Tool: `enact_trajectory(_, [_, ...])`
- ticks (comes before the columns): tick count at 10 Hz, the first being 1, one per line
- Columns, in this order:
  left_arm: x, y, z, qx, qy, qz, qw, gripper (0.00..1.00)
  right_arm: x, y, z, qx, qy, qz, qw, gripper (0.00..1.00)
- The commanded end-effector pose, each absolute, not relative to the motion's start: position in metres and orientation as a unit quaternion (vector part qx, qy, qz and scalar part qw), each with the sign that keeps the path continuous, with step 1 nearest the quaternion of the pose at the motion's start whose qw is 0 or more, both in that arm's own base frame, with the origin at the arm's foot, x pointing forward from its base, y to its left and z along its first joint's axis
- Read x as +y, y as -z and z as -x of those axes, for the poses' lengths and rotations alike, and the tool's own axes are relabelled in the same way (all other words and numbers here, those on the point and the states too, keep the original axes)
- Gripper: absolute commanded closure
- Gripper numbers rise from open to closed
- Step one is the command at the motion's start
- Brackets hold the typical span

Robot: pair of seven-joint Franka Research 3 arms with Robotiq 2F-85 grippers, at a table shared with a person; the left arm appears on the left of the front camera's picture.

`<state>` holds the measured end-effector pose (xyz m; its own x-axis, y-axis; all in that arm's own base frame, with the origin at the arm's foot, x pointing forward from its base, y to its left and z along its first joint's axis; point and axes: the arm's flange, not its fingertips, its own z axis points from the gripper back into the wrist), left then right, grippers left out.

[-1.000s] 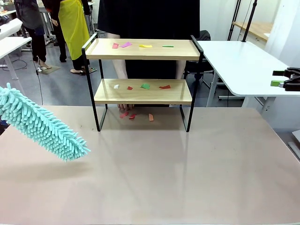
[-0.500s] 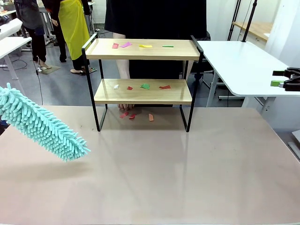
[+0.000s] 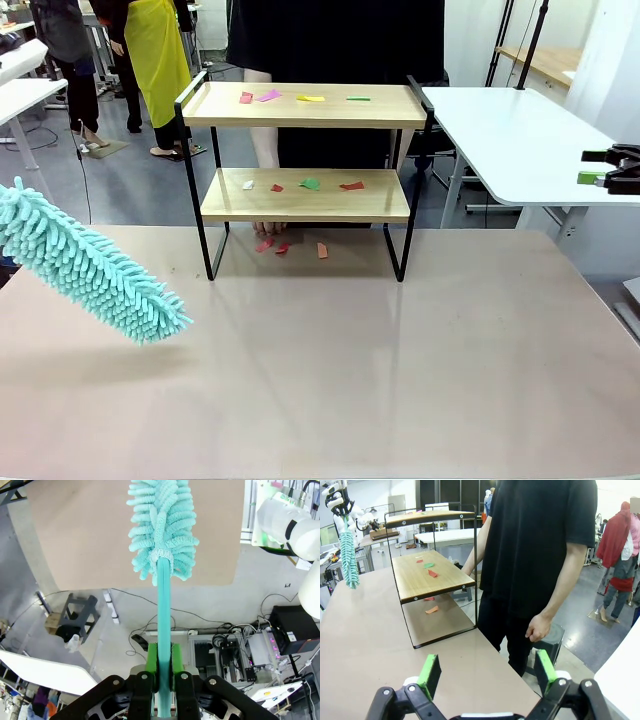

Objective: Clean the shelf.
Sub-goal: Clean the specific section of the Shelf indicated by the human with the Duster.

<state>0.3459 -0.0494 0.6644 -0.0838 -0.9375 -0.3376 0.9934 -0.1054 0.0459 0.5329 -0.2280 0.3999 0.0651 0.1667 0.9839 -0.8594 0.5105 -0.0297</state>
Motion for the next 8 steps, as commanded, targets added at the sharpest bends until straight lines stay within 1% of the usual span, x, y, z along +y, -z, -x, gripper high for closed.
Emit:
enact_trajectory(1, [-0.048,-0.669,-0.346,0.099,0.730,-0.140,0.662,0.87,-0.226,-0.403,-0.534,-0.565,-0.388,-0.306,0.660,0.00])
enact_trajectory(2, [-0.049,-0.664,-0.346,0.098,0.730,-0.143,0.662,0.87,-0.226,-0.403,-0.534,-0.565,-0.388,-0.306,0.660,0.00])
enact_trajectory(3, [-0.055,-0.659,-0.348,0.048,0.726,-0.128,0.674,0.87,-0.226,-0.403,-0.534,-0.565,-0.388,-0.306,0.660,0.00])
enact_trajectory(5, [-0.070,-0.640,-0.352,-0.021,0.720,-0.088,0.688,0.87,-0.226,-0.403,-0.534,-0.565,-0.388,-0.306,0.660,0.00])
enact_trajectory(8, [-0.142,-0.627,-0.356,-0.092,0.691,-0.046,0.716,0.87,-0.226,-0.403,-0.534,-0.565,-0.388,-0.306,0.660,0.00])
